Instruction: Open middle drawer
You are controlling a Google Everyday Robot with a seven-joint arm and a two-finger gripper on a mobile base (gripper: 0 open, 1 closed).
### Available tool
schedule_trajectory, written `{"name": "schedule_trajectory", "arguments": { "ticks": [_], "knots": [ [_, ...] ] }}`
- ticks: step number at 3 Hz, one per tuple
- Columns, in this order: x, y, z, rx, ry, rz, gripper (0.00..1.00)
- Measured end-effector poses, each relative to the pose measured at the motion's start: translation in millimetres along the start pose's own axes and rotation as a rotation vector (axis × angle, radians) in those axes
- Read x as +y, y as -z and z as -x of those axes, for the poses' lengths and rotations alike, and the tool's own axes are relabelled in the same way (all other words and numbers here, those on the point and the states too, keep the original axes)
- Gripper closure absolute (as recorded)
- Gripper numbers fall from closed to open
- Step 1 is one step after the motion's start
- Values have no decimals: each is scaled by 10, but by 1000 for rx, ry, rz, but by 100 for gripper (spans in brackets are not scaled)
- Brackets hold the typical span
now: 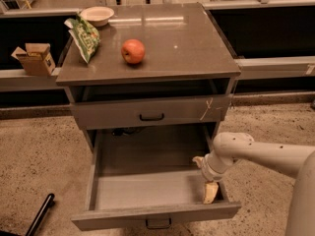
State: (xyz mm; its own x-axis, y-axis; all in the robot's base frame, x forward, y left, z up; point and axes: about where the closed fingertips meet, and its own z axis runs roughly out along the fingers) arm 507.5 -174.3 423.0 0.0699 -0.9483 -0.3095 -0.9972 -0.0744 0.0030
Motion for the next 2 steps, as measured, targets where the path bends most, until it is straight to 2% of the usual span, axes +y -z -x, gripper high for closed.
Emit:
{"name": "schedule_trajectory", "arguments": {
  "ticks": [2],
  "knots": [
    [-46,609,732,-20,192,-50,0]
  ]
}}
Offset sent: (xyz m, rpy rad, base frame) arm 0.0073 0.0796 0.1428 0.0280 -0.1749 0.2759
